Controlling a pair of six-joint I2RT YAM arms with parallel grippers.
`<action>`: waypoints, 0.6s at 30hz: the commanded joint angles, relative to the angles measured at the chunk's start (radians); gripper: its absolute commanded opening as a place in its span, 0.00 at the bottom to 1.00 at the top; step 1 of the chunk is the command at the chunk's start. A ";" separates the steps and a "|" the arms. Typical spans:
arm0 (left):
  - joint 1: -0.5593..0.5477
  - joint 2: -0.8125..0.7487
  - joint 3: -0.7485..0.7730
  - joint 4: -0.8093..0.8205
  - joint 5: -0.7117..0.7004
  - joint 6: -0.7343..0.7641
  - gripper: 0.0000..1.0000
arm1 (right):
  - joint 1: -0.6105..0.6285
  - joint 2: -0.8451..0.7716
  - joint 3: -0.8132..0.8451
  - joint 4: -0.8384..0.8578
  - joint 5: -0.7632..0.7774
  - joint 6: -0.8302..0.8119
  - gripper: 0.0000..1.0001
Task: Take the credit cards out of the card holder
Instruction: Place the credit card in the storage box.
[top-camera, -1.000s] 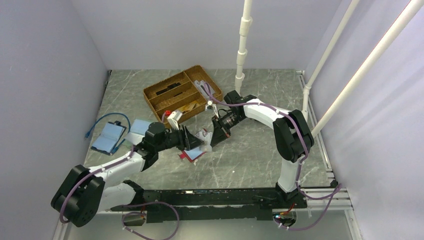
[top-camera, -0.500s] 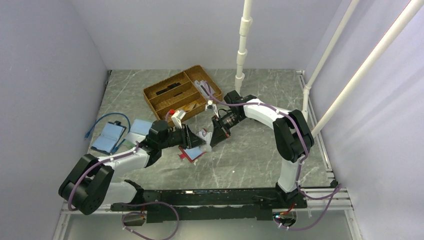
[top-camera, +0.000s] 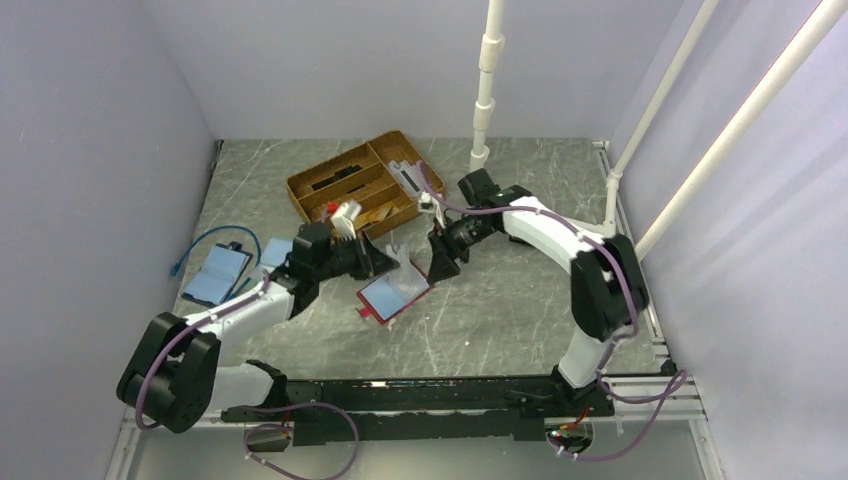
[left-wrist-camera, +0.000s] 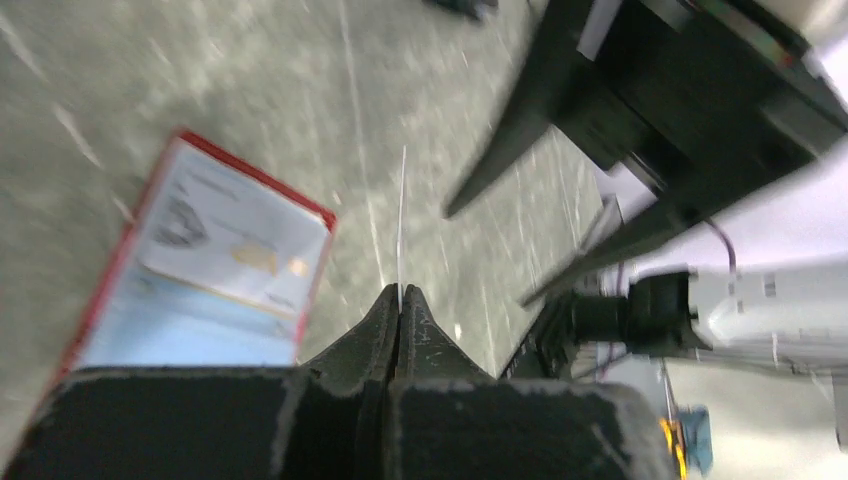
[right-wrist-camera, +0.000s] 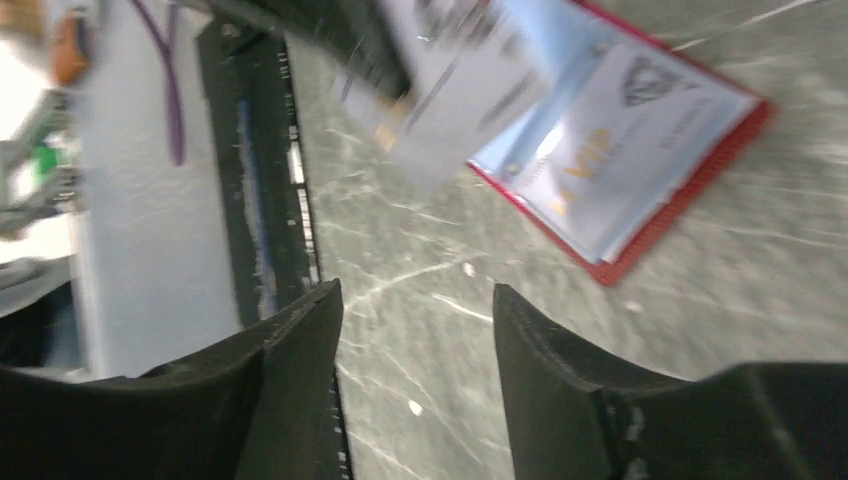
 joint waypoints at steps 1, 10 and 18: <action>0.101 0.040 0.178 -0.188 -0.081 0.039 0.00 | -0.034 -0.211 -0.024 0.129 0.172 0.011 0.62; 0.208 0.442 0.577 -0.192 -0.041 -0.059 0.00 | -0.084 -0.334 -0.075 0.184 0.201 0.013 0.63; 0.218 0.777 0.919 -0.164 -0.027 -0.211 0.00 | -0.090 -0.350 -0.088 0.199 0.188 0.014 0.63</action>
